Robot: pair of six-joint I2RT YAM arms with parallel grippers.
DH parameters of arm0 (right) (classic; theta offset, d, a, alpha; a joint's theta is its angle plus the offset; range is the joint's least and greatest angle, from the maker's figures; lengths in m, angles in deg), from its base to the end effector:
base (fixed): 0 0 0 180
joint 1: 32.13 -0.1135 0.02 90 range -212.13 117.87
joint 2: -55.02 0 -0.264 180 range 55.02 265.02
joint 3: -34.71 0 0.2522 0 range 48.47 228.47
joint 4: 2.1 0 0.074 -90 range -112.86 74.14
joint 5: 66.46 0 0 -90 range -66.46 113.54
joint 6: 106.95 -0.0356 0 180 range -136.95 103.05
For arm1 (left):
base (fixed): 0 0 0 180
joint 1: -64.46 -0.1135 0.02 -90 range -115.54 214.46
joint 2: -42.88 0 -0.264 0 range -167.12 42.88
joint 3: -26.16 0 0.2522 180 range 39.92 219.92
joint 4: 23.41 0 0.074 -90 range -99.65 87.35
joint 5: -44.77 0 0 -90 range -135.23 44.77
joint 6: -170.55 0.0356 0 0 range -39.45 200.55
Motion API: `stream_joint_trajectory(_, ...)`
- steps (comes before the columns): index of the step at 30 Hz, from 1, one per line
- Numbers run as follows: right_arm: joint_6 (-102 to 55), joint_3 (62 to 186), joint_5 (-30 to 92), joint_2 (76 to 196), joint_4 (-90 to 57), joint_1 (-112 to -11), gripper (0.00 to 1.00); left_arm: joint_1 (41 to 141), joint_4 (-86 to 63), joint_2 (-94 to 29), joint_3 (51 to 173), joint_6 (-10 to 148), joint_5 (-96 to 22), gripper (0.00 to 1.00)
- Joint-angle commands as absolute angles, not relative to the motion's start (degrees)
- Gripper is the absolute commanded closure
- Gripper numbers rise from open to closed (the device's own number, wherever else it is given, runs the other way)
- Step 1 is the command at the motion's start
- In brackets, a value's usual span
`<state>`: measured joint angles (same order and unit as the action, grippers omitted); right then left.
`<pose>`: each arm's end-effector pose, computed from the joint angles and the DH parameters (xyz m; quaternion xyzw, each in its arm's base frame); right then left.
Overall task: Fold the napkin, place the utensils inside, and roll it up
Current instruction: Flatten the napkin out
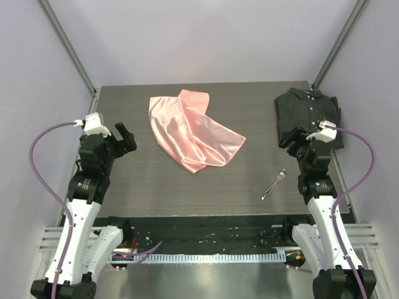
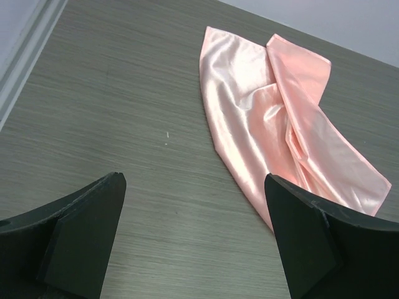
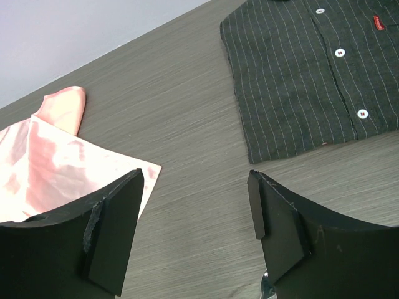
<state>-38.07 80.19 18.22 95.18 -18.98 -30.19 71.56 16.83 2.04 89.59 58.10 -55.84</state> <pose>0.1764 -0.0093 0.2852 0.1834 0.7524 0.0698 0.6288 0.1566 -0.0129 0.3500 -0.1614 0.7893 -0.0777 0.5873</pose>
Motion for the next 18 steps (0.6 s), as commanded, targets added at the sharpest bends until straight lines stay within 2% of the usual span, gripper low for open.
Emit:
stream_joint_trajectory(1, -38.6, 82.9, 17.0, 95.2, -18.2, -30.3, 0.24, 71.4, 17.0, 4.3, 91.1, 56.8, -61.5, 0.0)
stream_joint_trajectory(11, -38.8, 82.7, 16.4, 94.5, -18.3, -30.3, 0.24, 71.3, 15.2, 10.2, 87.2, 55.2, -69.4, 0.0)
stream_joint_trajectory(14, -39.5, 82.6, 16.3, 94.8, -18.1, -30.3, 0.23, 71.3, 15.8, 7.5, 89.1, 54.3, -65.3, 0.02)
stream_joint_trajectory(18, -40.0, 82.8, 18.2, 95.4, -18.5, -30.3, 0.24, 73.0, 12.3, 1.9, 88.5, 48.7, -58.5, 0.09)
